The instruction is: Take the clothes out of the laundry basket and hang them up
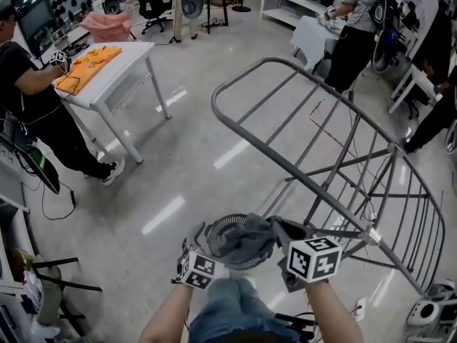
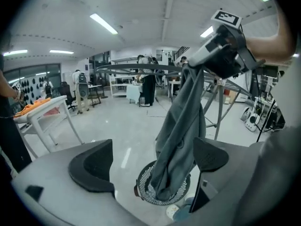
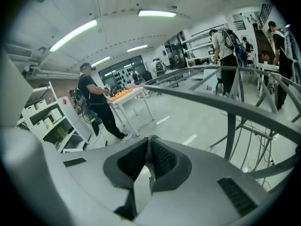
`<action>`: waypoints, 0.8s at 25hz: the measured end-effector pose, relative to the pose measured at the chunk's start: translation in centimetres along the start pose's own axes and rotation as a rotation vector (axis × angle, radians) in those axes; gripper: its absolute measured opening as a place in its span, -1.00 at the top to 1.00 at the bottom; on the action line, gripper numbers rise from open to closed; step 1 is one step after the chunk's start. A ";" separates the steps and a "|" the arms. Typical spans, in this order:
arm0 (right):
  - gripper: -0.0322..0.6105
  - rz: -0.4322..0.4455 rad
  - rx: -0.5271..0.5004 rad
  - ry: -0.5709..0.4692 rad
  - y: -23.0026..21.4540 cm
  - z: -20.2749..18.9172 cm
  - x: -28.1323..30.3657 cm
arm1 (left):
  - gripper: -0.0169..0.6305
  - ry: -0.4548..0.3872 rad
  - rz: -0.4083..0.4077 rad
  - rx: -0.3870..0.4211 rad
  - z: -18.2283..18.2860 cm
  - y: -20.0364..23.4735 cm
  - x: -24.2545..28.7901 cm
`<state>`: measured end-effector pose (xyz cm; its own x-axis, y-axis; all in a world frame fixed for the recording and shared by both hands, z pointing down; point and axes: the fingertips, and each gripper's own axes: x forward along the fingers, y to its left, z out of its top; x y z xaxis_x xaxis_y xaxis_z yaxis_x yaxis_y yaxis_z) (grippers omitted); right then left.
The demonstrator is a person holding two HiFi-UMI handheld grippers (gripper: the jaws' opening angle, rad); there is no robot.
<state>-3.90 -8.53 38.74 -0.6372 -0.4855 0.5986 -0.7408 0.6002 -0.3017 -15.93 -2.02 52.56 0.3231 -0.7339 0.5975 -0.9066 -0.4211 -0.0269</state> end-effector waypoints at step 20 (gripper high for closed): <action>0.85 -0.070 0.013 -0.423 2.7 14.9 -9.6 | 0.30 0.116 -0.325 0.147 0.6 -7.3 7.3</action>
<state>-2.96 -11.71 21.15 -0.6147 -0.7441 0.2619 -0.7860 0.5500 -0.2823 -6.78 -4.64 56.66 0.5470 -0.4873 0.6807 -0.7103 -0.7004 0.0693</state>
